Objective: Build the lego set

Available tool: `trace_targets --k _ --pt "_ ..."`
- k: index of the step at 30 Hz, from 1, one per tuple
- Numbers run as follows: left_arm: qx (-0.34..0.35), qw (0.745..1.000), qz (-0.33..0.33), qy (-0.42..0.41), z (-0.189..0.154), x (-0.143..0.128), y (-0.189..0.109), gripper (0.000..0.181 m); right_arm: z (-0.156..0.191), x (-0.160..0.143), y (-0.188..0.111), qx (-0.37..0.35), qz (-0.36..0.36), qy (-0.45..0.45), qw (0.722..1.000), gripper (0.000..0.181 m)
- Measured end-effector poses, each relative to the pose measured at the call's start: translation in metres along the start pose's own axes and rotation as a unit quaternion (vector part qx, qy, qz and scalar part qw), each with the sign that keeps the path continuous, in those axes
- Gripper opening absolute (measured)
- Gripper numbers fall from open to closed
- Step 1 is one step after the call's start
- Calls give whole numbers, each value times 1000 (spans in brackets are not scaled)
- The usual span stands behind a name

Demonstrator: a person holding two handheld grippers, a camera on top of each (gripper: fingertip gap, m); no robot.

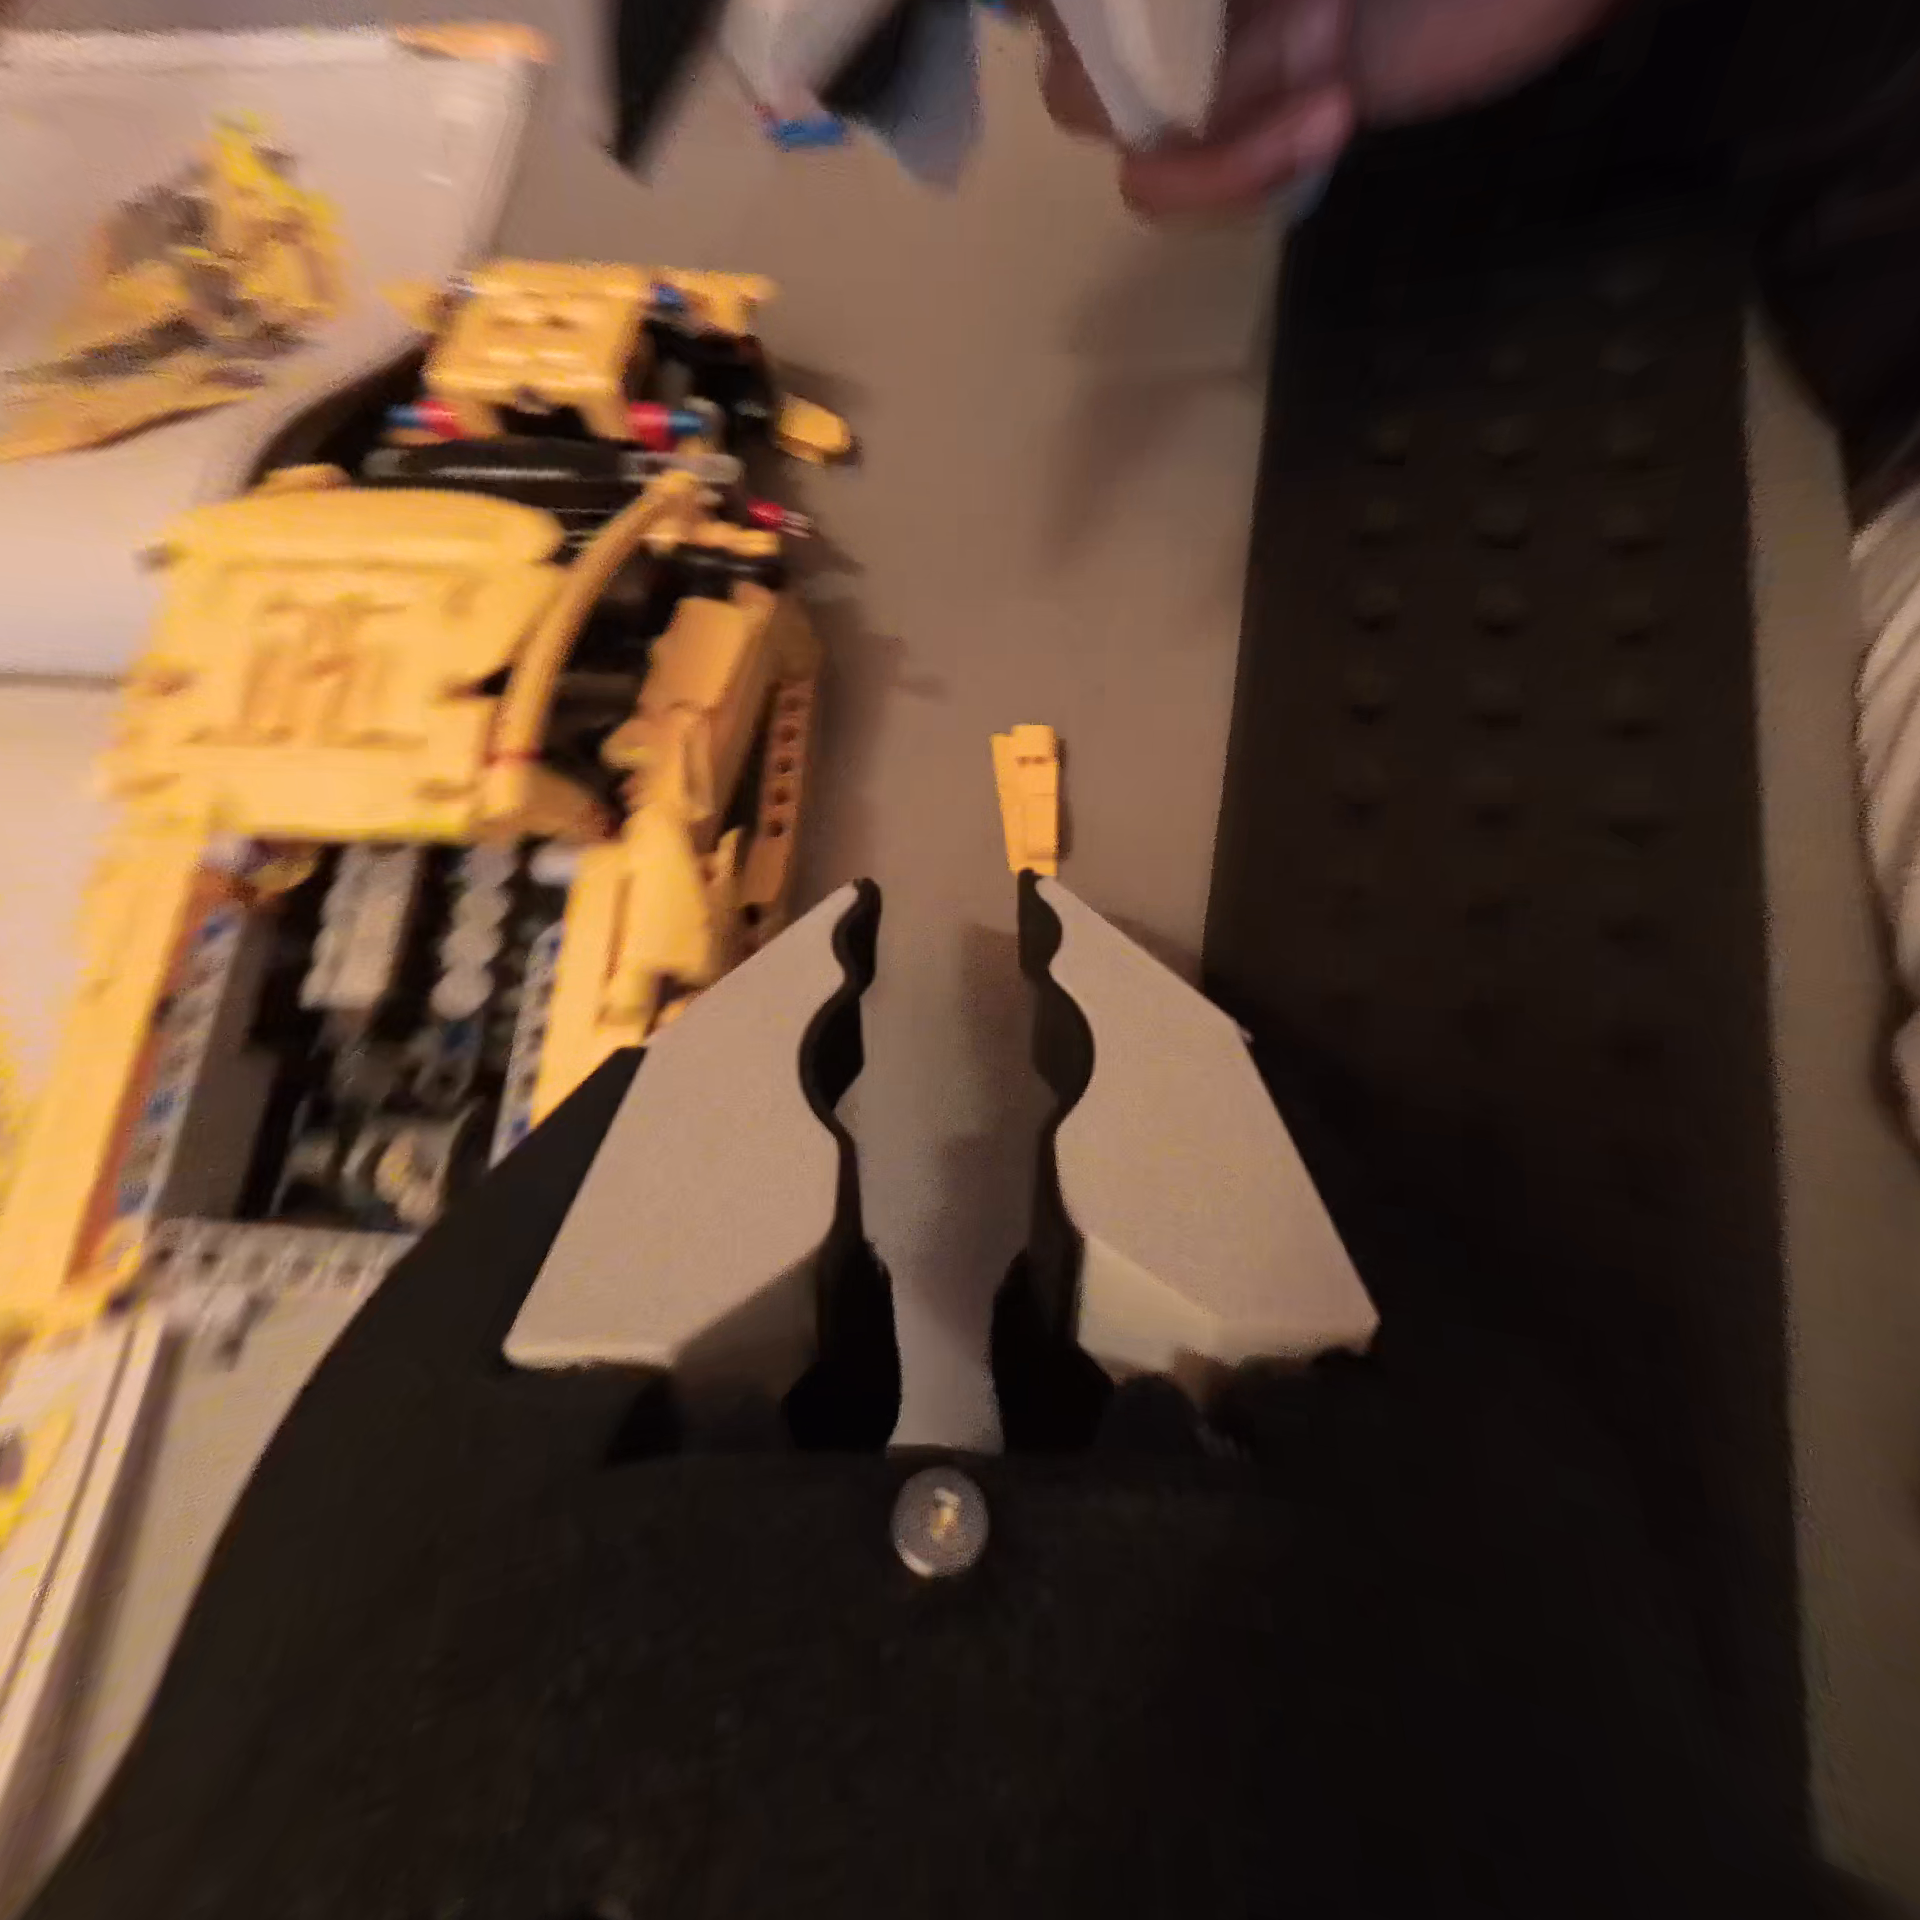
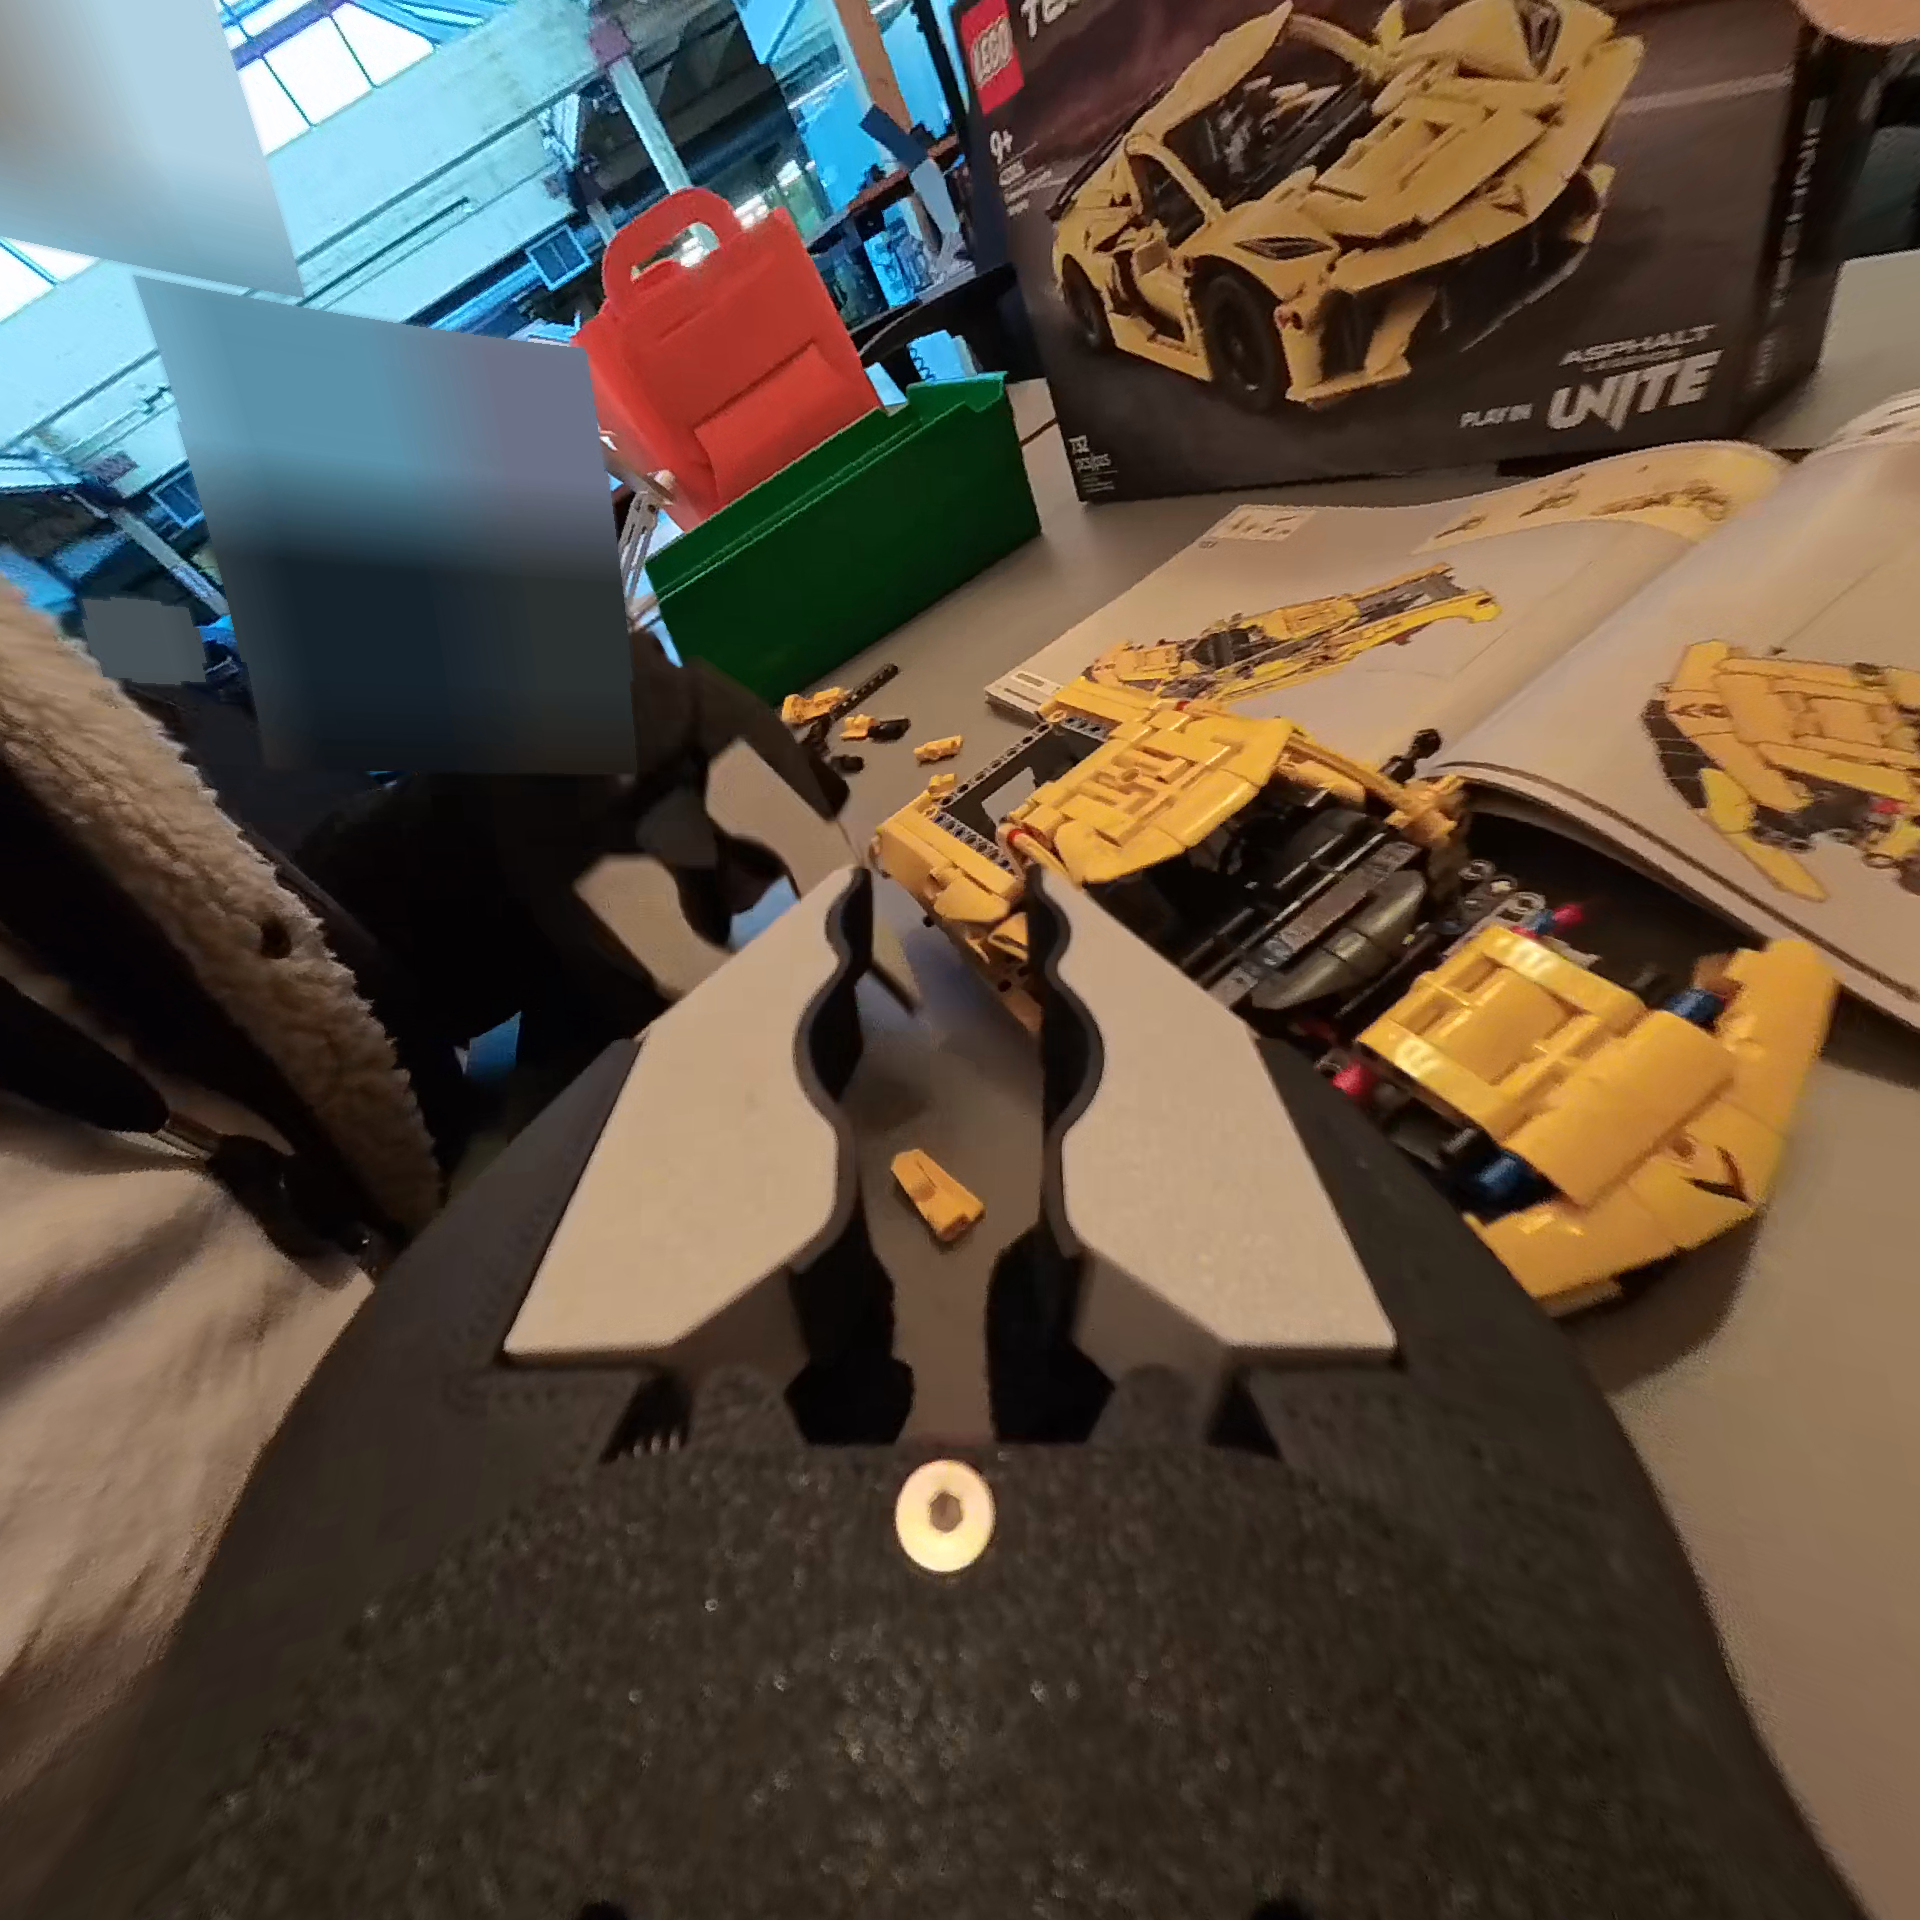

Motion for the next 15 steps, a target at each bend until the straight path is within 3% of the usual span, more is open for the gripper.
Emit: trace_targets --k 3,5,8,11,15 --pt "89 988 -79 -103 29 -10 -51 27 2 -7 15 20 6 6 1000 28" --pt "167 964 -117 -173 51 -30 -89 27 3 -12 25 31 9 9 999 28" --pt "251 931 -102 -246 72 -72 -131 27 5 -16 41 53 13 13 998 27" --pt "291 920 -44 -259 79 -106 -146 27 9 -17 56 65 30 -6 997 27" --pt "267 926 0 -265 80 -117 -132 27 13 -22 64 76 46 -17 996 27"
Point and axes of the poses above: each gripper's, where its closed fingertips meet, y out along the fingers, x out of its top, z = x × y across the jaws, the point moved 5 cm from there along -y, back along the fingers, and after that the axes turned 9 degrees about x, right-handed, at the moved point
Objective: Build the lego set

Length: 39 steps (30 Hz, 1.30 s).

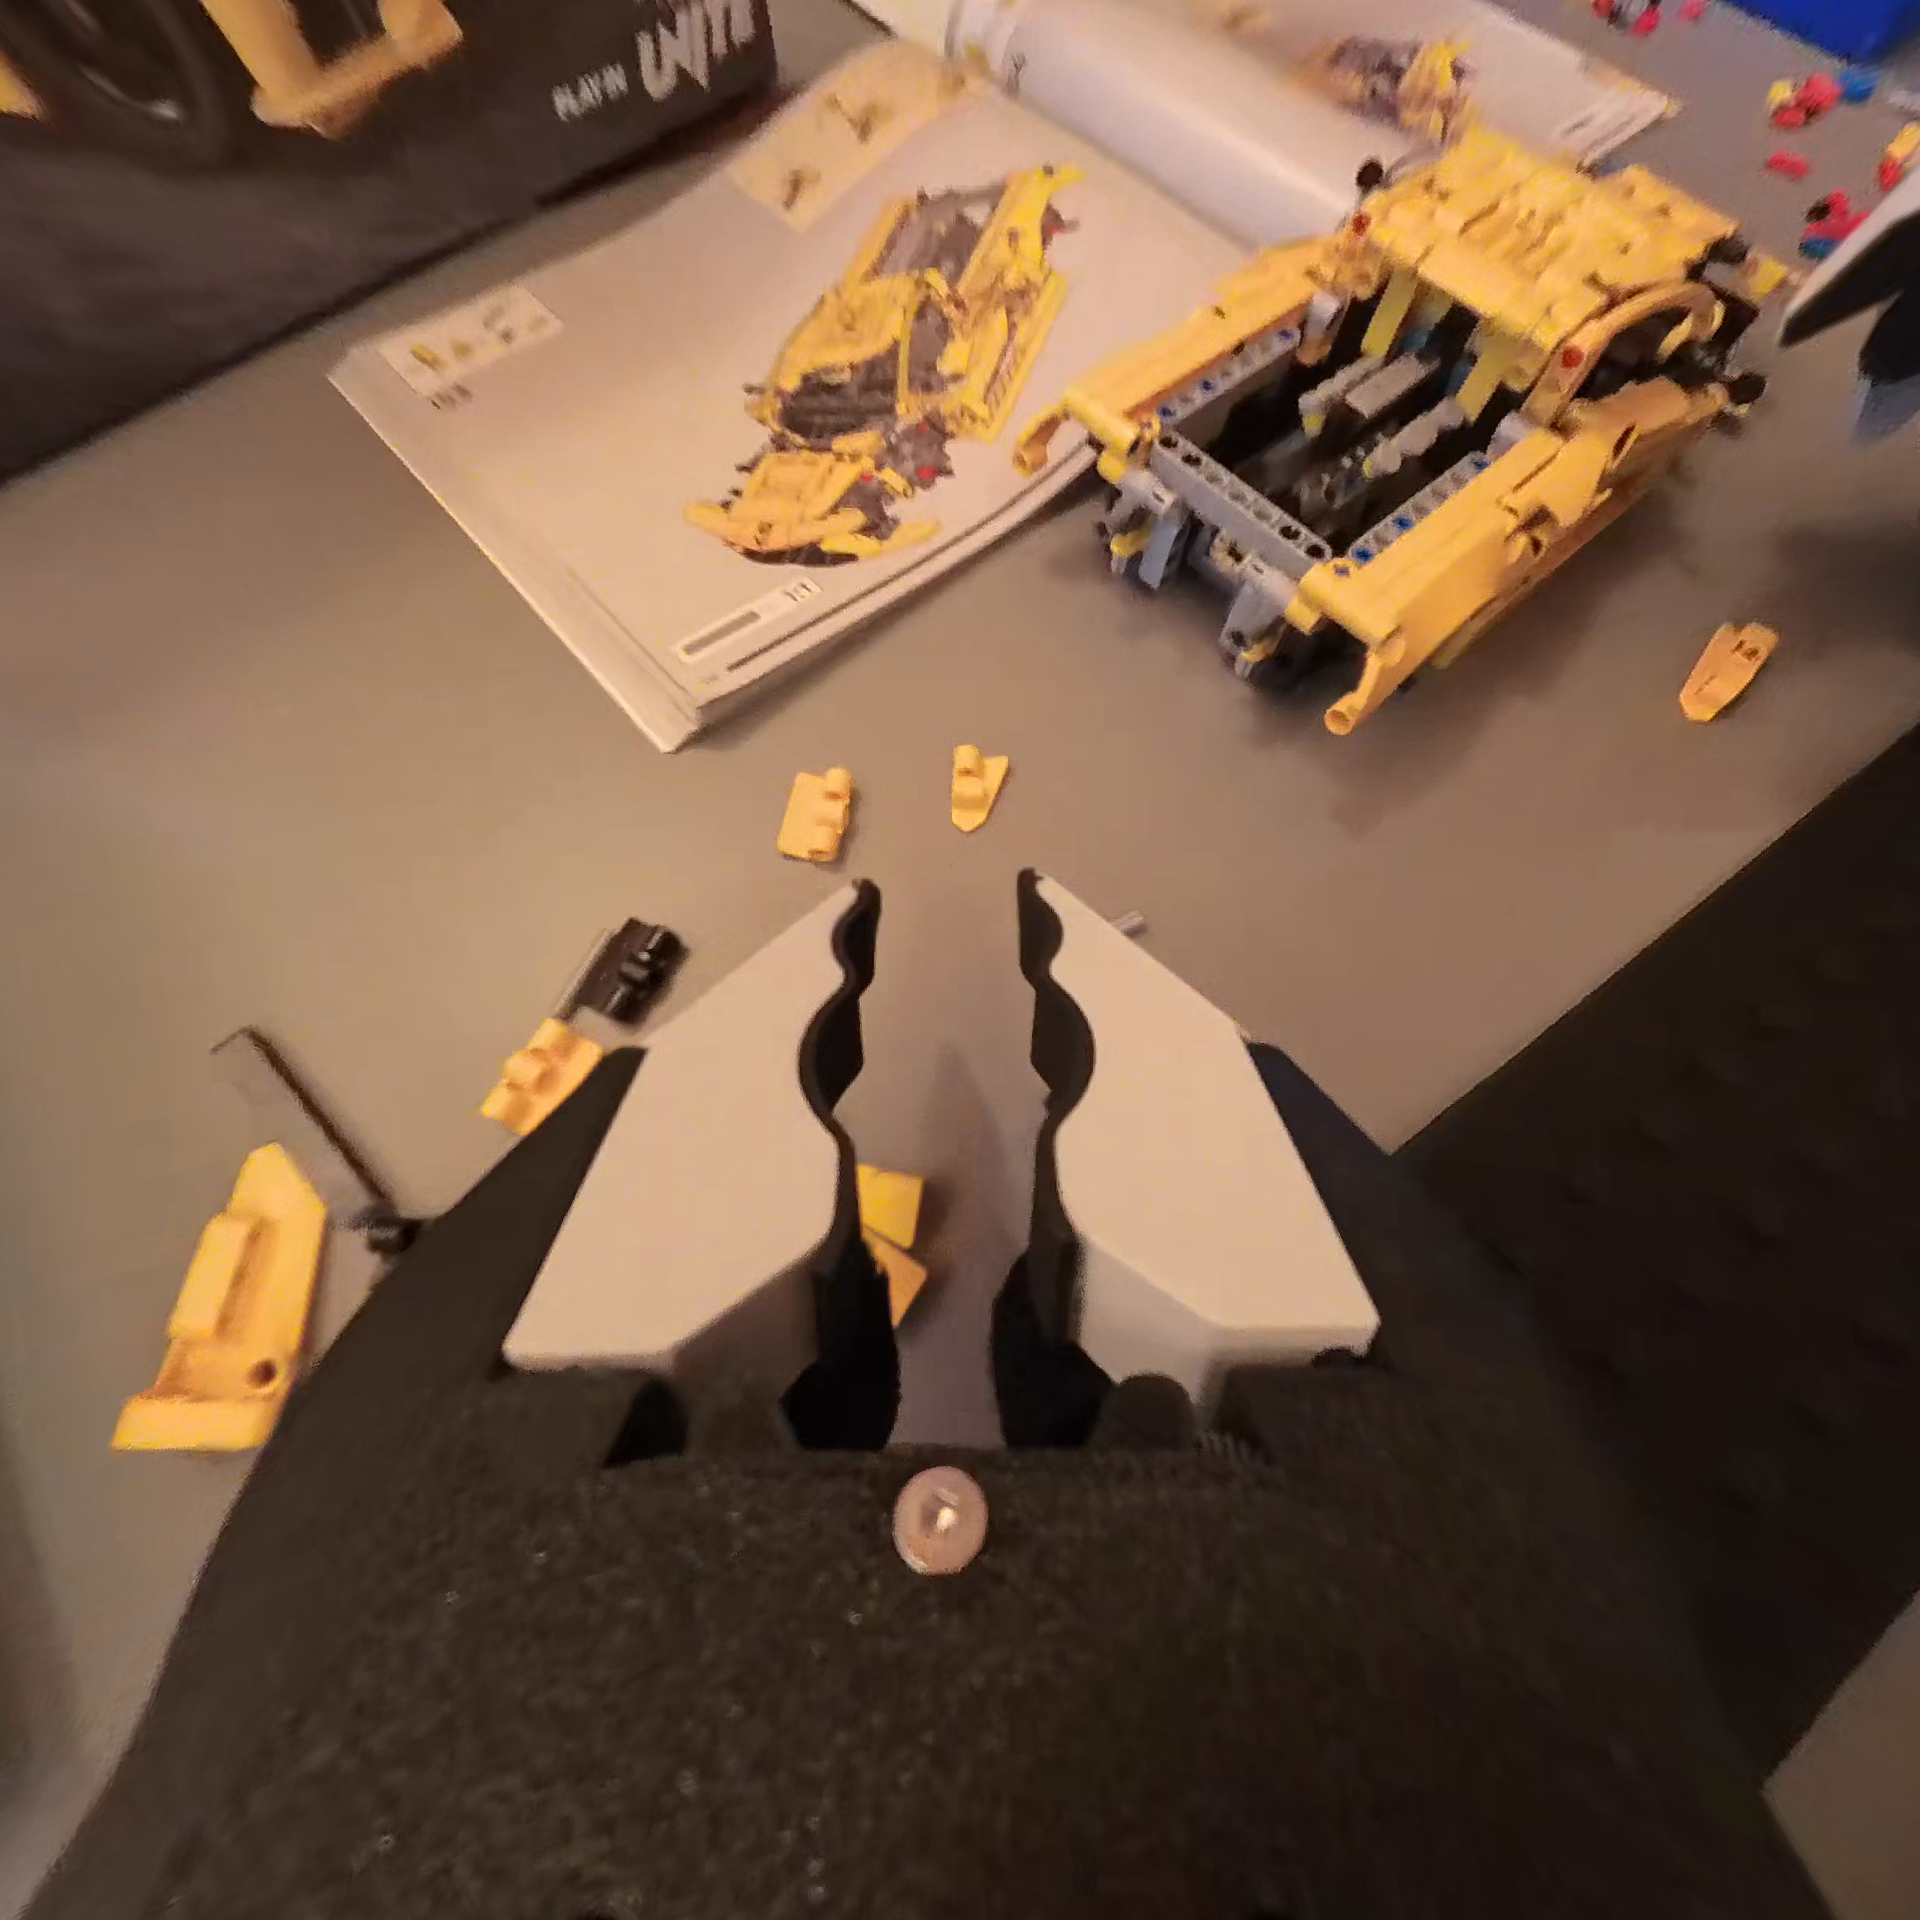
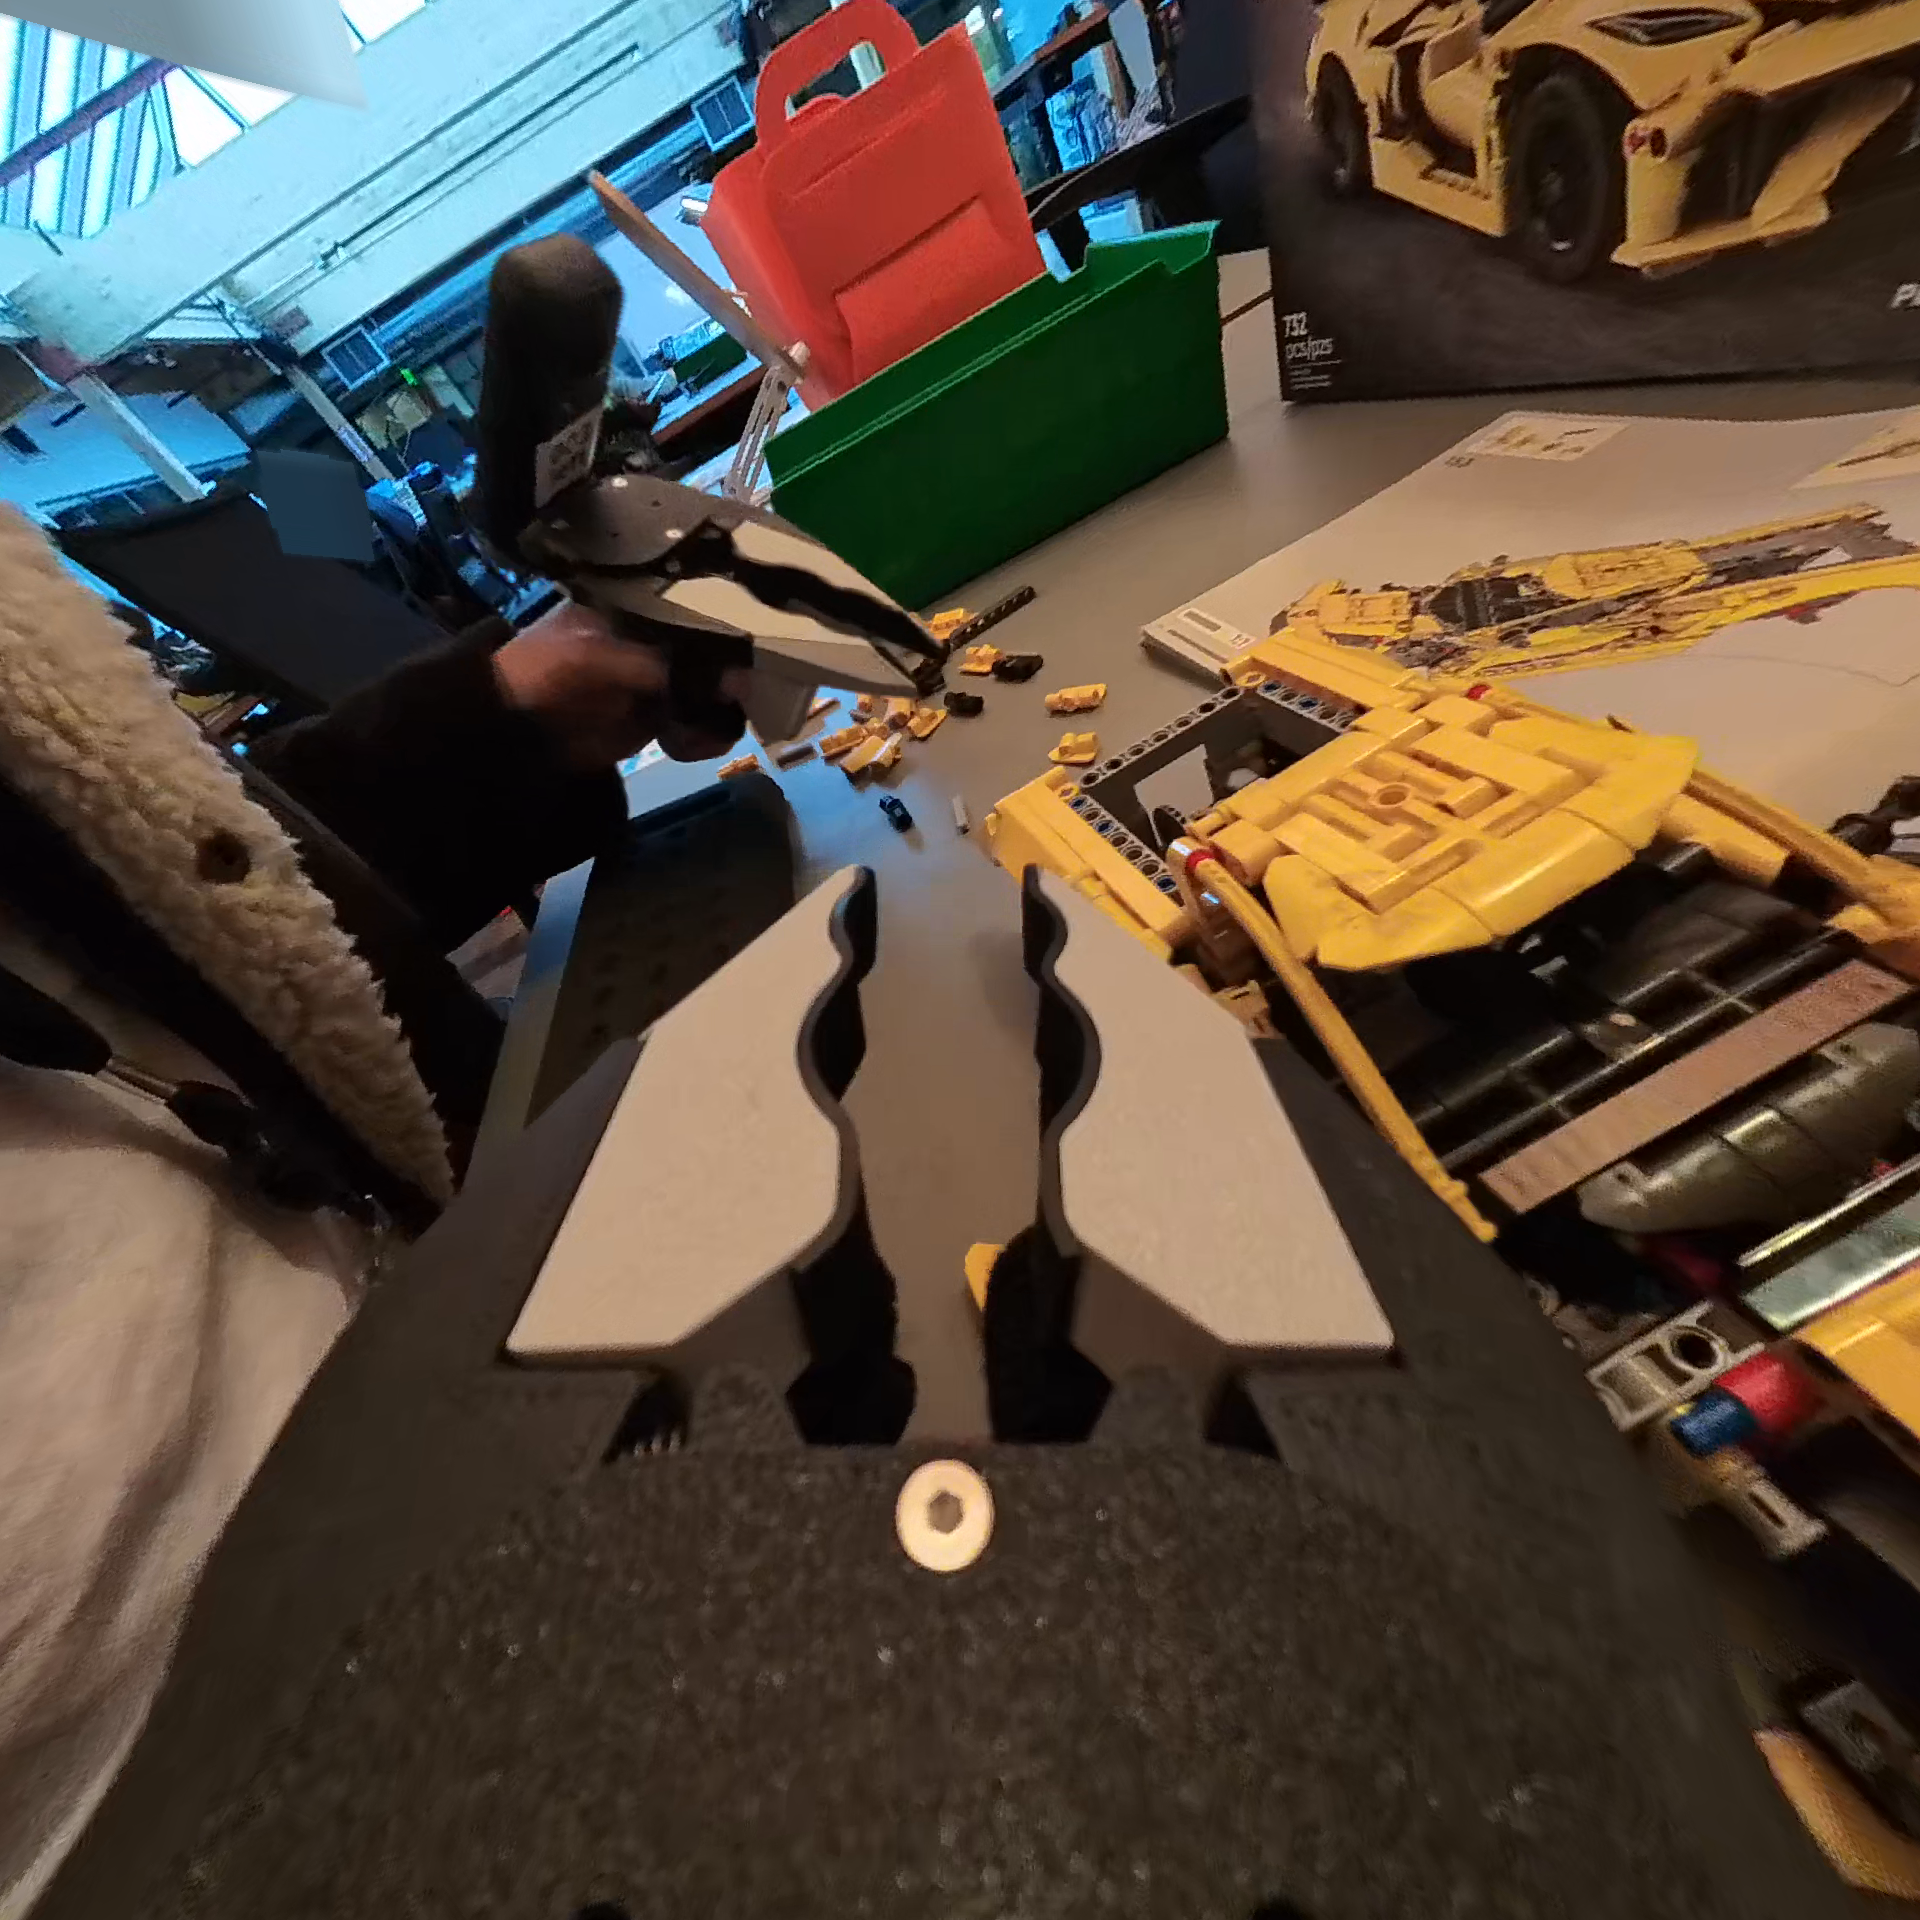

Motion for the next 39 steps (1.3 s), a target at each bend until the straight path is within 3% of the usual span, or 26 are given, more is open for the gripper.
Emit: trace_targets --k 8,16,21,25,28,31,39 --pt "-31 998 52 30 -11 9 53 27 -3 2 -5 -7 -12 5 1000 27" --pt "-42 994 84 54 -12 3 67 10 -3 1 -6 0 -14 10 1000 27" --pt "-77 992 79 63 -30 12 60 9 -4 2 -6 3 -17 12 1000 27" --pt "-182 979 35 81 -85 32 41 12 -5 3 -8 -1 -21 11 1000 27" --pt "-200 967 29 157 -121 32 37 13 -6 4 -9 -4 -23 13 1000 27" --pt "-139 976 -5 169 -127 41 36 0 -7 4 -10 -8 -24 12 1000 27" --pt "-238 960 -1 147 -157 33 16 0 -9 6 -13 -17 -30 9 999 27"
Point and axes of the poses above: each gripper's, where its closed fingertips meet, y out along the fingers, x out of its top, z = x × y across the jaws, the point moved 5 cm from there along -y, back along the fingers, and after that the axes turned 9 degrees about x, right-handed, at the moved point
